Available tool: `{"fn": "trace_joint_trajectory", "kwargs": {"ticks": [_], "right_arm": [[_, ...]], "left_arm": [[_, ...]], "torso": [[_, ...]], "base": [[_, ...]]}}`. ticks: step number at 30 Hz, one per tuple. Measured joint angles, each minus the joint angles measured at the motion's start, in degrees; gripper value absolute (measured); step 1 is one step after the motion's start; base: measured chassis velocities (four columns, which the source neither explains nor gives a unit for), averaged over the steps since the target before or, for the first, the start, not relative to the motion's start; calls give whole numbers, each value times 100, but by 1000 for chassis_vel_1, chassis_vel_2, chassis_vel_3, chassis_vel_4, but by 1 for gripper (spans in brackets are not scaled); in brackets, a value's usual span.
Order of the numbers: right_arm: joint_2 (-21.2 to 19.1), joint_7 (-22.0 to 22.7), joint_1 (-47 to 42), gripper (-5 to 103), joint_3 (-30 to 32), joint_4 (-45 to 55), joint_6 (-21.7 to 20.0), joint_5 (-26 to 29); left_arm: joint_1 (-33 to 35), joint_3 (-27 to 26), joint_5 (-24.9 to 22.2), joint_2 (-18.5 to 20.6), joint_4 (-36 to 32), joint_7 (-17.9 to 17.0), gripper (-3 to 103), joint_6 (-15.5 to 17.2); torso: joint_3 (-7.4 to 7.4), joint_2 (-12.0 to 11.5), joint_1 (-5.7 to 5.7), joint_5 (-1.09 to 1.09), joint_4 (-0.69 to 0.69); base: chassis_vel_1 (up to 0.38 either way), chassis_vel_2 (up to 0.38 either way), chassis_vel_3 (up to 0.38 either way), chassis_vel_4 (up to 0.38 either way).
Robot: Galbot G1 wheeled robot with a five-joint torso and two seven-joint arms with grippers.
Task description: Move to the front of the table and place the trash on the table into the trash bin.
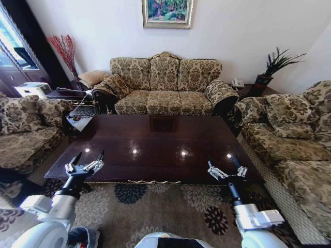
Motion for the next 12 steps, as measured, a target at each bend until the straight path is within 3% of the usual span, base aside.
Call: {"fn": "trace_joint_trajectory", "kwargs": {"ticks": [12], "right_arm": [[0,1,0,100,0,0,0,5]], "left_arm": [[0,0,0,-1,1,0,100,-2]], "torso": [[0,0,0,0,0]], "base": [[0,0,0,0]]}}
